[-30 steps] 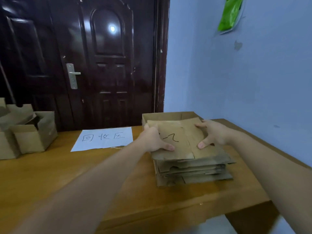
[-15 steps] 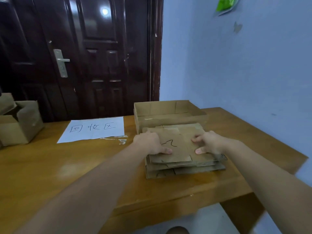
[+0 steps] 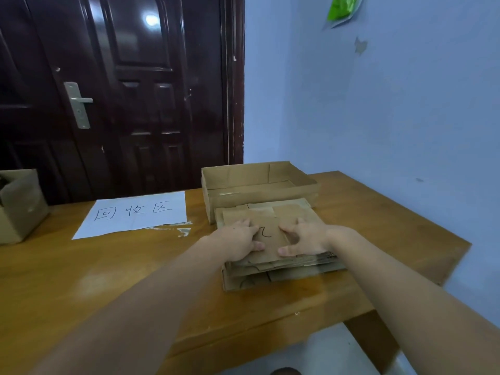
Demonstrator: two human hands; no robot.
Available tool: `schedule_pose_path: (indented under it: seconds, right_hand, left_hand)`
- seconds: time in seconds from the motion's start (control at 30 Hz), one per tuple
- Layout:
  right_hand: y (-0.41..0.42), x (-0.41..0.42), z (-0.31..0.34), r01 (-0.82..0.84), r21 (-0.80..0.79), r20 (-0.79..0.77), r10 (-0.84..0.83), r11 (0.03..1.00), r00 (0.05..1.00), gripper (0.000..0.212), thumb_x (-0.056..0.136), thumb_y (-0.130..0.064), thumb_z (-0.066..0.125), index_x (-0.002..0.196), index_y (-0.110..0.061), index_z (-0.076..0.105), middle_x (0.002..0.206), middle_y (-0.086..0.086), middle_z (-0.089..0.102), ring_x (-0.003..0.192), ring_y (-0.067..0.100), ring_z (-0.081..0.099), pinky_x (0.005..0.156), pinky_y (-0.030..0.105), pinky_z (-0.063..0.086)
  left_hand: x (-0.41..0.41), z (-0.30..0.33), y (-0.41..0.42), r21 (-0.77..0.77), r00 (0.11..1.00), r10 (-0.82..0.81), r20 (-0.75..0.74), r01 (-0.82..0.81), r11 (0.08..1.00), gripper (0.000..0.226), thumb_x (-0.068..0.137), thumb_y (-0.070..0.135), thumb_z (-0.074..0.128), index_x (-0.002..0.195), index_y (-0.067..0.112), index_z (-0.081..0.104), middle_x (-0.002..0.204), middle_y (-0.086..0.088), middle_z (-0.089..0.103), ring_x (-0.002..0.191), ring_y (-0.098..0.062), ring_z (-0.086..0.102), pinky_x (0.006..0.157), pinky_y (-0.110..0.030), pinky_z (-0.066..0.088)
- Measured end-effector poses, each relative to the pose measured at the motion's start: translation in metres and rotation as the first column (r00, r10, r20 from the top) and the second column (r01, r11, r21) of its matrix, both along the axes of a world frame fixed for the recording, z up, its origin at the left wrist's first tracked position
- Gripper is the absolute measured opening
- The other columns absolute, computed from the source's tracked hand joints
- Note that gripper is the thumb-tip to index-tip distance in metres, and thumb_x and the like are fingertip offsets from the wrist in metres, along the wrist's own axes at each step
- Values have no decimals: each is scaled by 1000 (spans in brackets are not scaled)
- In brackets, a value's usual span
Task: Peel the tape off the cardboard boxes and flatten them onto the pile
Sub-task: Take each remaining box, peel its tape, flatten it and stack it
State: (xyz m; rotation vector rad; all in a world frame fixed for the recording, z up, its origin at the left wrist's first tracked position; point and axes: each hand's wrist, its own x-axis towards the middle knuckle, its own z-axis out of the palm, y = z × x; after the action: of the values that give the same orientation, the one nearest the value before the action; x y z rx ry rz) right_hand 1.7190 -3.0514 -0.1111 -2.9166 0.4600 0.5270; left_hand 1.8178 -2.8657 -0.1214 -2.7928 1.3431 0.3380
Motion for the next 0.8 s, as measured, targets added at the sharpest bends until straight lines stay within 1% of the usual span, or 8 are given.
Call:
schedule_pose_path:
  seconds: [0.1,0.3,0.47,0.53,0.6,0.67,0.73,0.8]
  right_hand:
    - [2,0,2,7,-5,-2,-7,1000,1000,97,86,-81,49,162,-36,10,168,13,12,152,34,22,122,49,25]
    - [13,6,6,-19,-42,8,19,999,1000,85,94,-71,47,161,-23,25,158,11,37,140,32,41,111,43,38]
    - [22,8,0,-23,-110,18,25,994,1000,83,96,-66,50,159,-16,29,159,12,30,139,35,40,113,48,39]
    - [25,6,3,-51,-153,25,55,987,998,79,97,-63,50,159,-18,29,159,13,31,141,36,40,114,48,39]
    - [30,5,9,-93,-162,43,101,982,994,72,99,-57,52,159,-24,29,160,12,35,142,34,41,114,48,40]
    - [39,4,17,-120,-137,103,135,983,986,67,100,-50,55,158,-27,32,155,9,45,137,30,47,110,44,43]
    - [54,7,25,-159,-111,194,178,981,965,65,99,-46,58,157,-28,34,151,6,50,132,26,52,107,40,45]
    - [77,14,31,-201,-87,262,217,976,940,68,99,-49,57,159,-30,30,160,1,39,139,24,46,113,40,41]
  left_hand:
    - [-2,1,-2,18,1000,-1,7,1,1000,69,106,52,40,163,19,22,170,-11,14,155,-30,18,125,-48,23]
    - [-1,-3,-2,0,1000,11,-23,-11,1000,70,106,51,41,164,20,17,172,-8,8,157,-28,10,126,-48,18]
    - [-3,-4,-2,-5,1000,14,5,-14,1000,70,107,51,40,164,18,18,172,-9,8,157,-28,11,125,-48,20]
    - [-5,-5,2,-46,998,12,56,-9,999,66,105,55,43,160,19,32,165,-8,30,151,-30,29,121,-47,31]
    - [-8,-9,13,-180,991,15,131,9,984,54,101,60,47,141,24,55,139,-3,58,130,-27,53,107,-44,47]
    - [-11,-10,31,-278,985,-4,174,53,959,51,99,62,48,133,27,60,128,2,64,119,-21,57,102,-41,50]
    - [-11,-5,53,-304,978,-8,209,73,950,57,101,62,46,145,26,53,143,1,59,131,-22,52,112,-42,44]
    - [-8,3,79,-301,973,3,229,68,951,63,102,61,43,152,24,45,156,1,47,144,-22,42,120,-42,34]
